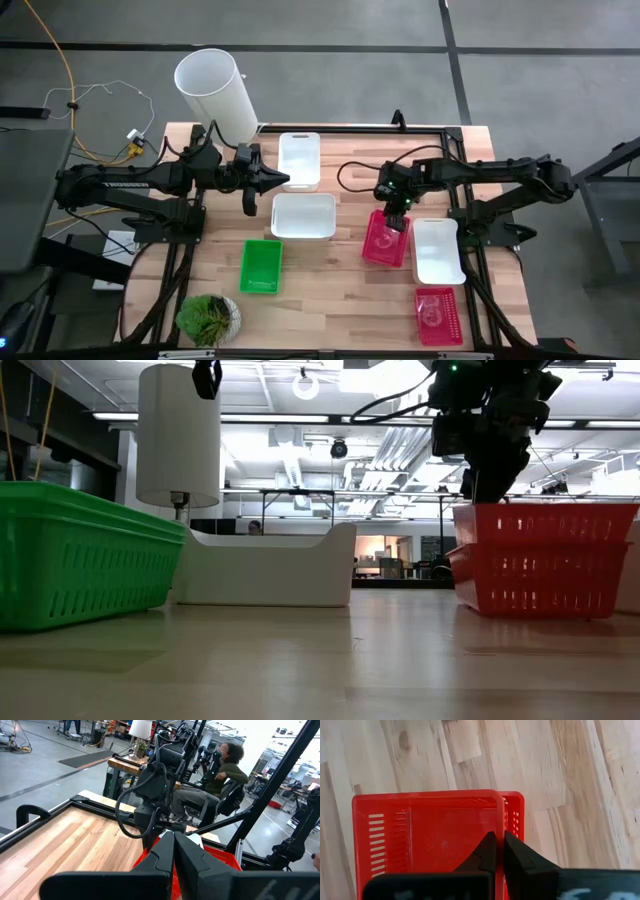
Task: Stack baskets by color
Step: Stack the top red bin on the middle red bin
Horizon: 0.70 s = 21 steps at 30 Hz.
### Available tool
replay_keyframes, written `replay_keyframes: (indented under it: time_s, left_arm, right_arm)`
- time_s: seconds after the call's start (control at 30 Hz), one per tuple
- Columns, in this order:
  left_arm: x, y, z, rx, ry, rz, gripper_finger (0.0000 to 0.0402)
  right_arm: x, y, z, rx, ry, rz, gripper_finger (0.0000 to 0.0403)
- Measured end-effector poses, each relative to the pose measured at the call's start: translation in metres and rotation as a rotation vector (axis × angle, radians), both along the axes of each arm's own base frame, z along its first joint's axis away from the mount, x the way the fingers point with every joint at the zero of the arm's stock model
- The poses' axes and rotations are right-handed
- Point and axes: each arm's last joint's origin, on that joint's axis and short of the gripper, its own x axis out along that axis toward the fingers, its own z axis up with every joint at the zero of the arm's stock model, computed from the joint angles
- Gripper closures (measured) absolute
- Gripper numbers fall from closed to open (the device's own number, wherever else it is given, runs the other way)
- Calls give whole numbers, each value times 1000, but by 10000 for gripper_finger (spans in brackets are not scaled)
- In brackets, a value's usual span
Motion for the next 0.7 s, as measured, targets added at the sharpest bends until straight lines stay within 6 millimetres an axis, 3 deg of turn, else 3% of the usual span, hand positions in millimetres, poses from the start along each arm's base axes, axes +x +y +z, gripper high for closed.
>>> replay_keyframes:
  time_s: [0.17,0.37,0.53,0.7]
  left_arm:
    - [0,0,0,1,0,0,401]
    - [0,0,0,1,0,0,401]
    - [0,0,0,1,0,0,401]
    - [0,0,0,1,1,0,401]
  right_arm:
    - [0,0,0,18,4,-42,372]
    - [0,-1,2,2,16,-51,284]
    - [-1,-2,19,-6,45,-42,212]
    - [-4,1,32,1,17,-50,192]
